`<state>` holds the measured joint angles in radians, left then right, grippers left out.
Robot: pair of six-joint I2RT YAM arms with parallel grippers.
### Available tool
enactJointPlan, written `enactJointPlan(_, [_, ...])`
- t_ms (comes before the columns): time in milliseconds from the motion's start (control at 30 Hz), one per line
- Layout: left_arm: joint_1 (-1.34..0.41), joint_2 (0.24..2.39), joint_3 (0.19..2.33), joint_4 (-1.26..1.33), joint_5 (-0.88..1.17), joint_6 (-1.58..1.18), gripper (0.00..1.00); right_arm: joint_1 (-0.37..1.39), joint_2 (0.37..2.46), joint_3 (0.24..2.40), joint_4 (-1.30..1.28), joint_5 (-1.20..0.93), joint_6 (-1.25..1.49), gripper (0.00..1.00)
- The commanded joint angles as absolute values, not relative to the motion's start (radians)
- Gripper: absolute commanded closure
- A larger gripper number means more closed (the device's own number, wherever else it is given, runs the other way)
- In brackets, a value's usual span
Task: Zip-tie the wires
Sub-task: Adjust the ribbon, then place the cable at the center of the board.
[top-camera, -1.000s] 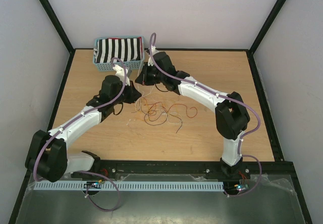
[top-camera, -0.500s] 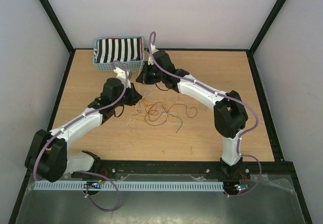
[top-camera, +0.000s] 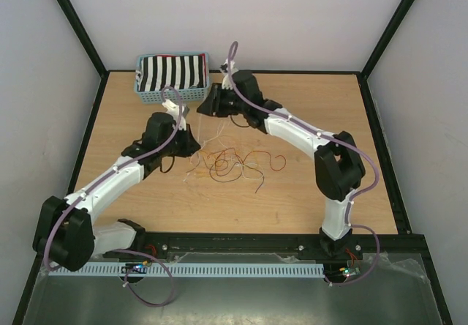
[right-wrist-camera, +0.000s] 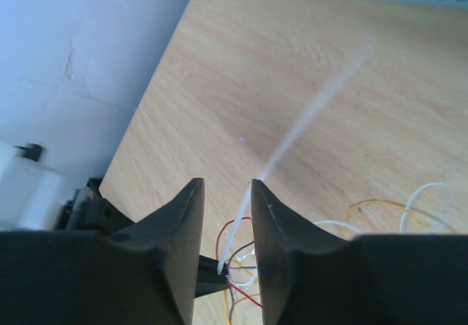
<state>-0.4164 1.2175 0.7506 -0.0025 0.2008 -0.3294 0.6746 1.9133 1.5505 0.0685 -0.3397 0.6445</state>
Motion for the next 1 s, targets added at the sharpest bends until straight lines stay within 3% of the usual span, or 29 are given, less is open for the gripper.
enactJointPlan(0, [-0.376,1.189,0.799,-0.275,0.239,-0.292,1.00,0.612,1.751,1.482,0.232,-0.376,0.639,0.50])
enactJointPlan(267, [-0.206,1.092,0.815,-0.421,0.379,-0.288,1.00,0.519,1.387,1.180,0.177,-0.175,0.477,0.27])
enactJointPlan(500, [-0.175,1.142,0.828,-0.431,0.375,-0.297,0.99,0.485,1.121,0.918,0.156,-0.020,0.368,0.19])
enactJointPlan(767, [-0.089,1.197,0.860,-0.482,0.223,-0.290,1.00,0.484,0.918,0.743,0.080,0.063,0.316,0.14])
enactJointPlan(867, [-0.062,1.188,0.881,-0.494,0.229,-0.287,1.00,0.484,0.897,0.696,0.106,0.032,0.280,0.12])
enactJointPlan(967, [-0.061,1.178,0.922,-0.513,0.271,-0.289,1.00,0.483,0.895,0.628,0.285,-0.201,0.231,0.10])
